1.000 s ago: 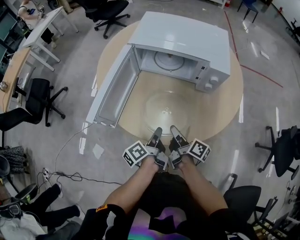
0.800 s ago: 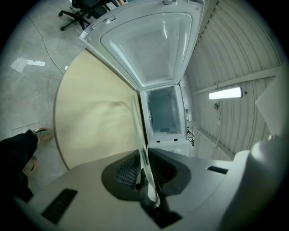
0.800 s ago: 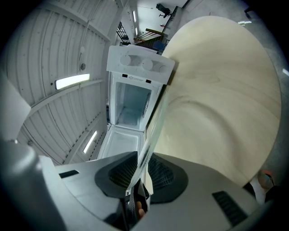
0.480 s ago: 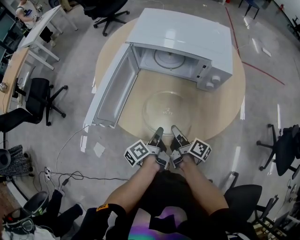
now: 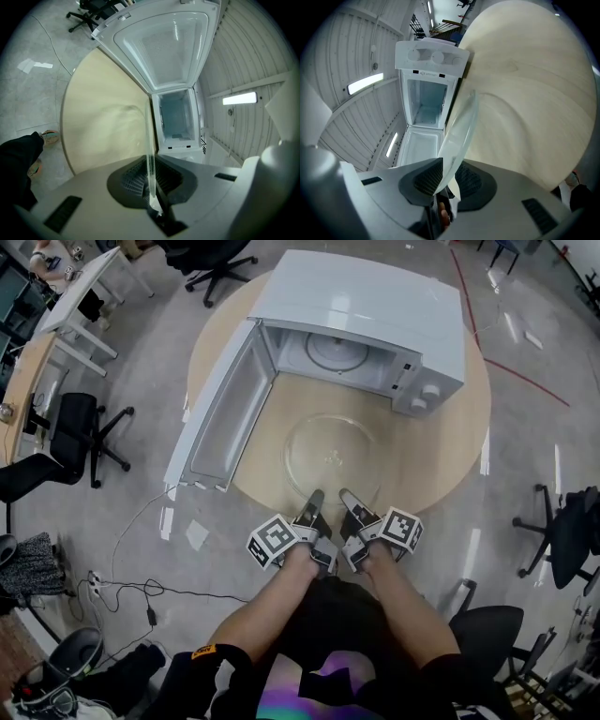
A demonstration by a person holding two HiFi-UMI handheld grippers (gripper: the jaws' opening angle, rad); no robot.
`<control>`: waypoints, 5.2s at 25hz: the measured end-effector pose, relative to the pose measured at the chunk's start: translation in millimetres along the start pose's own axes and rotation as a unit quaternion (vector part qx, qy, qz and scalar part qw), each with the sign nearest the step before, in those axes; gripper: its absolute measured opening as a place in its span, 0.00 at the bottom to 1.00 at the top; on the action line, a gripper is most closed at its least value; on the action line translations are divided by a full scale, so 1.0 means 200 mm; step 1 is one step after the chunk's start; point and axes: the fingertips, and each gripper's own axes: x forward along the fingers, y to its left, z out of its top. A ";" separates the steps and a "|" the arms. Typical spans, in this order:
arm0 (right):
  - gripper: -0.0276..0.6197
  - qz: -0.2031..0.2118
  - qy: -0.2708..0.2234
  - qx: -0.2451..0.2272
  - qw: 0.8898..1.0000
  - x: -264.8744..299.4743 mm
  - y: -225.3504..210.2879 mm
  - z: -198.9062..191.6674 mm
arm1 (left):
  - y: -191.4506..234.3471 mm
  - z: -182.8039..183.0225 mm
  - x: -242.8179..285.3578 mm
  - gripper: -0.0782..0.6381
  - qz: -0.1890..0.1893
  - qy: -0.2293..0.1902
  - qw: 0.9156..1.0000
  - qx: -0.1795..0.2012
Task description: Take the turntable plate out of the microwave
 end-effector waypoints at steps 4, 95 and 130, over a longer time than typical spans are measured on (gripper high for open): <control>0.16 0.003 0.012 0.013 1.000 -0.02 -0.01 -0.01 | 0.01 -0.01 0.00 0.22 0.002 -0.001 1.000 -0.003; 0.10 -0.134 -0.022 -0.503 0.854 -0.50 0.50 -0.19 | -0.45 -0.23 -0.48 0.17 -0.050 0.052 0.882 0.466; 0.09 -0.084 -0.068 -0.585 0.804 -0.98 0.89 -1.21 | -0.43 -0.42 -1.74 0.17 -0.029 -0.046 0.783 0.620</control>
